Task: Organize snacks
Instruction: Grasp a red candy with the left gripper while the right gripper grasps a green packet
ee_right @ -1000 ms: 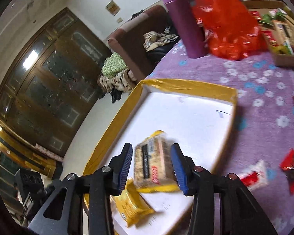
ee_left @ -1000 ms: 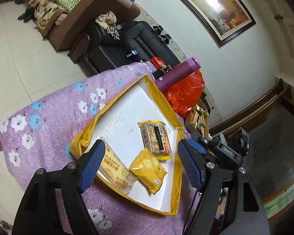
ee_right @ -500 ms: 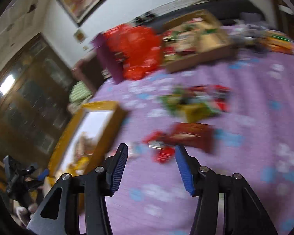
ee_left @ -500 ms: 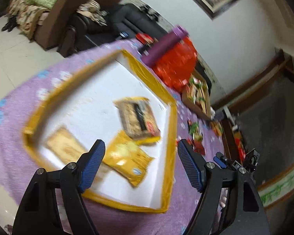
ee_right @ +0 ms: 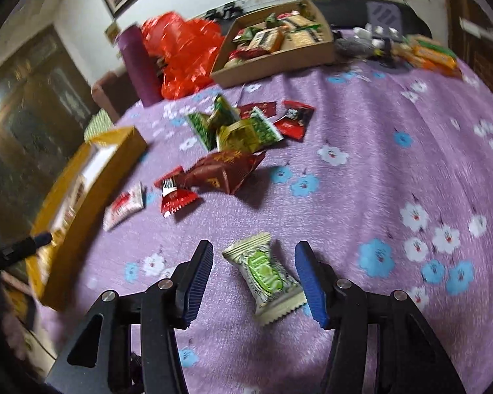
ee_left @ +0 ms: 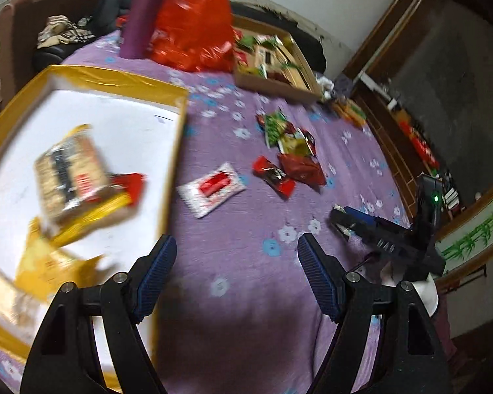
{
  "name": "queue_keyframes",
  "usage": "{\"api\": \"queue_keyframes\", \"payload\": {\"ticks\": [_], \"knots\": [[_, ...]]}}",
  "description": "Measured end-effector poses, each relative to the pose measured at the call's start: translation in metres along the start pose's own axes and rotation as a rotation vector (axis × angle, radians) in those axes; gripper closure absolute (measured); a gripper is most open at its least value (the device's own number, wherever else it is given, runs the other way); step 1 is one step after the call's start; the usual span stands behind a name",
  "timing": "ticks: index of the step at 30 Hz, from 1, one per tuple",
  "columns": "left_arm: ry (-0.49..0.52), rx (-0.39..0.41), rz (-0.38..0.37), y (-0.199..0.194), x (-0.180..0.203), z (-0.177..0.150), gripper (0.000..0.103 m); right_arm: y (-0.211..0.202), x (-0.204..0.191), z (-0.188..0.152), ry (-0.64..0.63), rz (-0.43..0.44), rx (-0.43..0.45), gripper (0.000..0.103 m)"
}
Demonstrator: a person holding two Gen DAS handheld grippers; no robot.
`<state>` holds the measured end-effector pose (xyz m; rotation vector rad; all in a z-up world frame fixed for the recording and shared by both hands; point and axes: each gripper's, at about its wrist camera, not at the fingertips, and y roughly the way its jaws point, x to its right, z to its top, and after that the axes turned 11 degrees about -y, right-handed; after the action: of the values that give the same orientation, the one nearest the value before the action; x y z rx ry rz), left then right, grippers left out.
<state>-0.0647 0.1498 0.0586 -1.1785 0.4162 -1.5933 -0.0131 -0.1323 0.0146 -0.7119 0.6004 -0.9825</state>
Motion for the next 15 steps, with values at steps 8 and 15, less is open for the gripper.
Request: {"api": "queue_keyframes", "payload": {"ticks": [8,15], "knots": [[0.073,-0.061,-0.003,0.064,0.049,0.019,0.027,0.009,-0.02,-0.007,-0.166,-0.155,-0.001,0.08],[0.108,-0.081,0.041,0.117,0.066,0.045,0.035,0.005,-0.01,-0.008,-0.127,-0.096,0.023,0.079]]}}
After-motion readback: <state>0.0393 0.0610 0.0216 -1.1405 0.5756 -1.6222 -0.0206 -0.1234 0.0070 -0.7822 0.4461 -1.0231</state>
